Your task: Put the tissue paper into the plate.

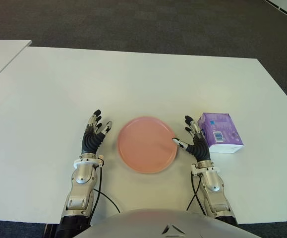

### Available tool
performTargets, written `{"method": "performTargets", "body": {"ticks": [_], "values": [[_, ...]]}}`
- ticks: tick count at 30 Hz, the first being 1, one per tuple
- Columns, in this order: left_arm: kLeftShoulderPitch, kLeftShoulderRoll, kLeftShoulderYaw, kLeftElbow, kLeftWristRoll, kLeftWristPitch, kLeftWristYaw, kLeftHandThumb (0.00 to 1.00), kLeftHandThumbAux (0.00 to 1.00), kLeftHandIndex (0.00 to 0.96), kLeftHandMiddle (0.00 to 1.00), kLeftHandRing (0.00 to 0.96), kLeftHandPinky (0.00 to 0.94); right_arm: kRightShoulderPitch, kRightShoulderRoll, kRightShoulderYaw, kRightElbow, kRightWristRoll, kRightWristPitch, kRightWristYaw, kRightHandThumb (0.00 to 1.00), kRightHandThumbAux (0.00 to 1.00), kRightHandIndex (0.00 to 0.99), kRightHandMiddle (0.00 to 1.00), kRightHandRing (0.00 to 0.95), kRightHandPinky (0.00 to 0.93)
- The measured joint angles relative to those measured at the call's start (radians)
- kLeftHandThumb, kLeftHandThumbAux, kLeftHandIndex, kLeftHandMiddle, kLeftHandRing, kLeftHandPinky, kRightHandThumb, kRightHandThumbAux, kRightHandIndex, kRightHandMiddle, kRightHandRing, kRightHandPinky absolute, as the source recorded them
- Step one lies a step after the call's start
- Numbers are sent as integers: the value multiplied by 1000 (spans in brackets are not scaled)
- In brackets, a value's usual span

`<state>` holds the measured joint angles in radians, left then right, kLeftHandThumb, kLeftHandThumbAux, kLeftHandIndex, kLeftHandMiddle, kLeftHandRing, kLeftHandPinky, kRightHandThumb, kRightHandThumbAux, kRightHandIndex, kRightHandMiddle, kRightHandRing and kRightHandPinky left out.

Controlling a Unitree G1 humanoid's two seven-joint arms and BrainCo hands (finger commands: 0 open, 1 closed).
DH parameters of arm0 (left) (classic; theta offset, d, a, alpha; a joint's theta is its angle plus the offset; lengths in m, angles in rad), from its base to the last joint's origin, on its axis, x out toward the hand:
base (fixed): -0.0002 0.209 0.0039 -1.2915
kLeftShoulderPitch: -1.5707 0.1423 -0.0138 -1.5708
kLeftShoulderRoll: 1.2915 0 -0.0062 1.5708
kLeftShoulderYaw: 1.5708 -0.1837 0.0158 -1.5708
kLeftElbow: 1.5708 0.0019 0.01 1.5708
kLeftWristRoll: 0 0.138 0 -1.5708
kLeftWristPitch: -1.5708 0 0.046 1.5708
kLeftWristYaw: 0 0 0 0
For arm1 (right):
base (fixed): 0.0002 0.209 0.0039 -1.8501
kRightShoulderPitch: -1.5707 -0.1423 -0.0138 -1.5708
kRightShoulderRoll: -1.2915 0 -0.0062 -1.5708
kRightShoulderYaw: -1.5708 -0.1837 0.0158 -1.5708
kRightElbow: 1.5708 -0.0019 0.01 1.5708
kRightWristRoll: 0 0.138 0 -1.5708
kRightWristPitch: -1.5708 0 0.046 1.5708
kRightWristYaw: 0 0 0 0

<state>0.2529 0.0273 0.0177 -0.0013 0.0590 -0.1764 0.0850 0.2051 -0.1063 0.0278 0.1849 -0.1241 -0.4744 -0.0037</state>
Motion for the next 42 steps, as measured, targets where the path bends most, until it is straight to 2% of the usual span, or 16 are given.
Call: {"method": "performTargets", "body": {"ticks": [13,29,36,42], "values": [[0,1,1,1,0,0,0,0,590,0,0,0,0,-3,-5,3,9,0,-17,5,40,738,0,0,0,0],[-6,3,1,10,0,-2,0,0,590,0,0,0,0,-11,-6,5,6,-21,0,-2,45,721,0,0,0,0],[-25,2,1,35,1,-14,0,0,592,0,0,0,0,-25,-23,9,-117,-52,97,6,36,658,0,0,0,0],[-51,-1,-1,64,4,-25,1,0,588,0,0,0,0,-98,-60,2,-220,-67,155,31,35,568,0,0,0,0]]}}
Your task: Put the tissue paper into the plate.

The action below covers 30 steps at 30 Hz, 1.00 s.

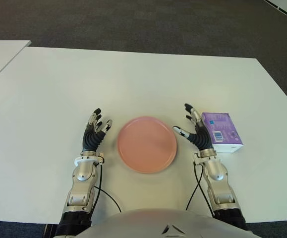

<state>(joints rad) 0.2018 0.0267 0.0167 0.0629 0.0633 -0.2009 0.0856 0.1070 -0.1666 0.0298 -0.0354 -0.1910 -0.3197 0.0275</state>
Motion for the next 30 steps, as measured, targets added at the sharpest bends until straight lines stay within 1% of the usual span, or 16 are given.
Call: {"method": "performTargets", "body": {"ticks": [4,5,9,11,12,15,17,19,22,30], "values": [[-20,-6,0,19,2,-5,0,0,586,0,0,0,0,-32,-17,-6,-36,0,23,14,42,539,0,0,0,0],[-23,-8,0,22,2,-5,0,0,586,0,0,0,0,-33,-20,-6,-53,-2,40,21,56,507,0,0,0,0],[-32,-20,2,30,2,-7,1,0,586,0,0,0,0,-26,-51,-11,-210,-21,170,73,81,447,0,0,0,0],[-37,-26,2,35,2,-7,3,0,587,0,0,0,0,-28,-73,-21,-291,-28,232,99,102,424,0,0,0,0],[-40,-30,2,39,2,-7,8,0,589,0,0,0,0,-32,-88,-30,-333,-30,265,114,97,422,0,0,0,0],[-47,-37,5,47,2,-7,18,0,596,0,0,0,0,-82,-136,-54,-399,-31,359,165,84,411,0,0,0,0],[-55,-43,3,55,3,-7,23,0,599,0,0,0,0,-123,-169,-65,-414,-36,396,187,79,401,0,0,0,0],[-62,-48,3,60,3,-7,26,0,600,0,0,0,0,-165,-195,-72,-416,-42,416,201,77,392,0,0,0,0],[-67,-55,2,67,4,-11,28,0,600,0,0,0,0,-206,-213,-78,-416,-40,430,212,79,380,0,0,0,0],[-77,-66,4,85,4,-29,30,0,599,0,0,0,0,-251,-233,-88,-417,-39,465,233,79,346,0,0,0,0]]}}
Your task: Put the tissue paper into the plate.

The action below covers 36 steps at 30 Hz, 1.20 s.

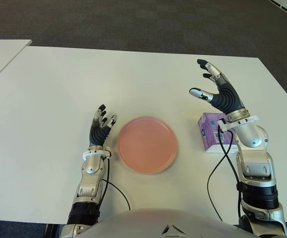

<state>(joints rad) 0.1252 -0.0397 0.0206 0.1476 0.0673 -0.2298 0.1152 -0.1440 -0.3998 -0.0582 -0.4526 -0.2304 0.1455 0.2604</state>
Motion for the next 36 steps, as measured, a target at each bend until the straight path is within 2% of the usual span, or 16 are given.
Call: {"method": "performTargets", "body": {"ticks": [3,7,12,15,20,21,26,27,31,36], "values": [[-11,-2,1,12,-1,-2,0,0,596,0,0,0,0,-29,-28,-8,-5,-1,33,23,87,322,0,0,0,0],[-21,-3,3,20,-8,-1,0,0,590,0,0,0,0,-114,-88,-28,-3,1,95,70,102,300,0,0,0,0],[-23,-6,1,25,-8,-1,0,0,586,2,0,0,0,-197,-160,-51,-6,4,152,118,135,323,0,0,0,0],[-24,-7,1,27,-7,-7,0,0,586,5,0,0,0,-218,-213,-53,-6,8,189,173,149,342,0,0,0,0],[-23,-6,2,27,-7,-10,0,0,586,3,0,0,0,-250,-335,-45,14,4,239,288,168,349,0,0,0,0],[-23,-6,2,27,-8,-10,0,0,586,2,0,0,0,-255,-350,-44,16,3,244,301,154,374,0,0,4,24],[-23,-8,3,26,-9,-6,0,0,590,4,0,0,0,-274,-403,-47,46,106,253,425,153,430,0,0,6,49],[-23,-9,3,26,-10,-5,0,0,590,6,0,0,0,-270,-411,-44,61,113,245,438,170,418,0,0,4,31],[-24,-12,3,19,-11,5,0,0,589,9,0,0,0,-205,-473,3,135,1,69,393,204,370,0,0,0,8],[-23,-12,6,15,-12,15,0,0,589,9,0,0,0,-138,-519,51,191,-79,-36,394,185,301,0,0,0,0]]}}
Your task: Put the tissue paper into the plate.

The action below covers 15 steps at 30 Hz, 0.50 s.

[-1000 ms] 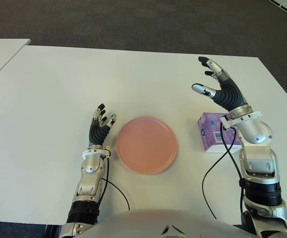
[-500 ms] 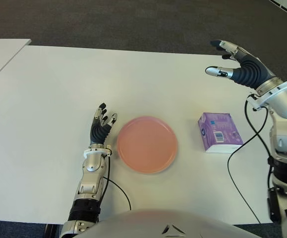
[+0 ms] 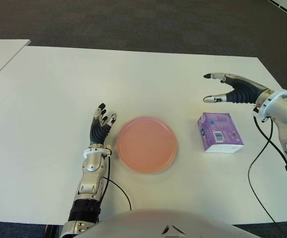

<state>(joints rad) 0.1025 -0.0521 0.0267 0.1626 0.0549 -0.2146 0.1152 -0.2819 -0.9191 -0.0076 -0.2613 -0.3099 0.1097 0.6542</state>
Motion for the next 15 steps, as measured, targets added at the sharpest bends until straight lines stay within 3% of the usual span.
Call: {"method": "performTargets", "body": {"ticks": [7,15], "values": [[4,-1,-4,-10,3,6,0,0,601,4,0,0,0,64,-47,3,132,-24,-201,-24,142,270,0,0,0,8],[19,1,-3,-22,2,5,0,0,607,1,0,0,0,117,-72,3,191,-54,-310,-39,162,285,0,0,0,0]]}}
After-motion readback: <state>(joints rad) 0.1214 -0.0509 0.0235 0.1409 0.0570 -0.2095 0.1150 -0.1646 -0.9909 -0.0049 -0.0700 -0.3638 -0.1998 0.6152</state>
